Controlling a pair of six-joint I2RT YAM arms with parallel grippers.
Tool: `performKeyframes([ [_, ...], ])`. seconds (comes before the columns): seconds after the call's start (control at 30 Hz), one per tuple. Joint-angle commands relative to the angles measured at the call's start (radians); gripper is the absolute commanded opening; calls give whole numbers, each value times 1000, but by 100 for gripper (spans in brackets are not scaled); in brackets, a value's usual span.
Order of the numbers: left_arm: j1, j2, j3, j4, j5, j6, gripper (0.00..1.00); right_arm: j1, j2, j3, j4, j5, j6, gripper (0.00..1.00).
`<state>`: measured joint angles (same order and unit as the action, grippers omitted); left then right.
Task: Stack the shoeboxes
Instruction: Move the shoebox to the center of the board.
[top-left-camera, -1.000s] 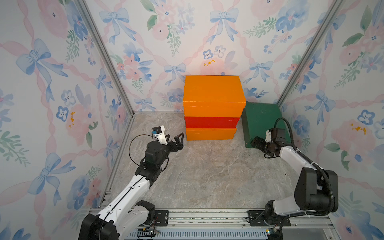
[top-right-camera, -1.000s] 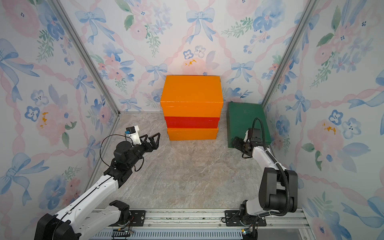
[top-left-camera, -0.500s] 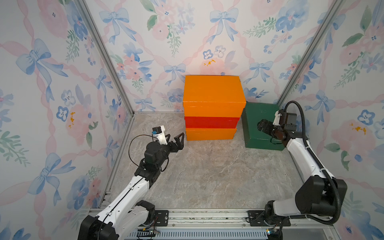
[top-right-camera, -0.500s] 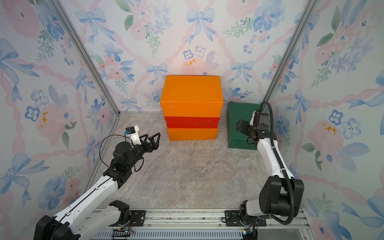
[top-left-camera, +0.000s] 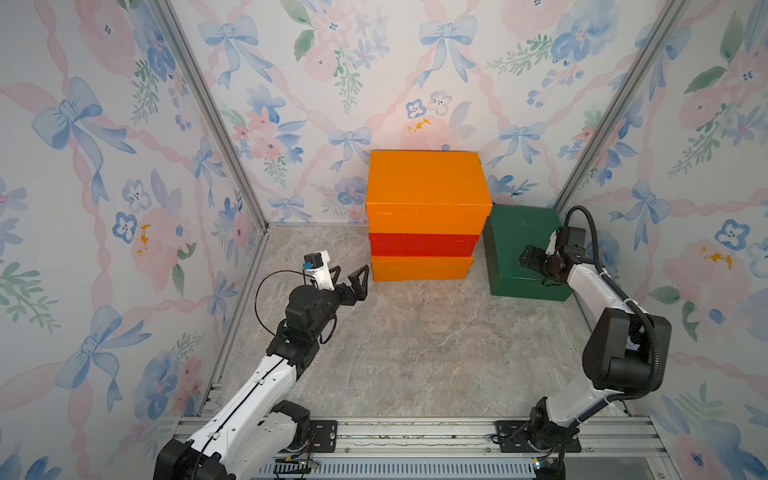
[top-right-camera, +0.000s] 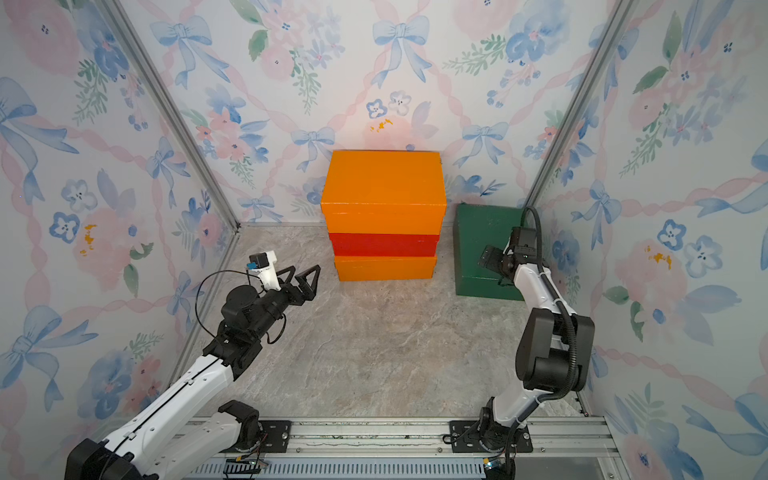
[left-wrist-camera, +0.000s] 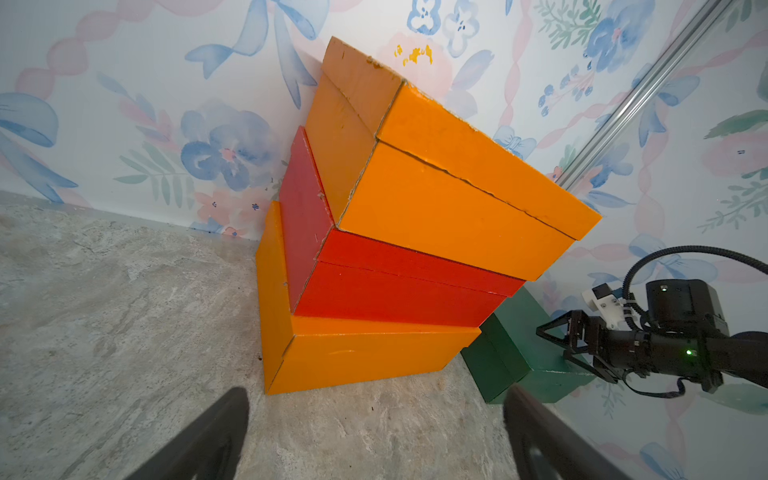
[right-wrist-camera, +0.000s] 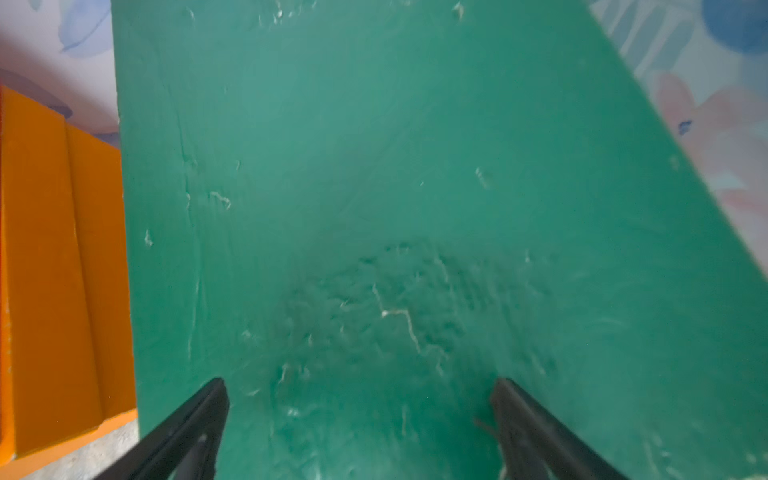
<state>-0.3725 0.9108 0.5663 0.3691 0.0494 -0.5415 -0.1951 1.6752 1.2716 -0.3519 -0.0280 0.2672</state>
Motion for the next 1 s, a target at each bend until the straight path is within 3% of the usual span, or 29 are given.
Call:
performKeyframes([
  [0.0, -4, -5, -11, 16, 12, 20, 98, 1, 29, 10, -23, 20, -26, 99],
  [0.6, -5, -35, -17, 17, -6, 20, 98, 111, -63, -191, -52, 72, -44, 99],
  [0.97, -5, -53, -14, 17, -6, 16, 98, 152, -100, -260, -64, 32, -38, 99],
])
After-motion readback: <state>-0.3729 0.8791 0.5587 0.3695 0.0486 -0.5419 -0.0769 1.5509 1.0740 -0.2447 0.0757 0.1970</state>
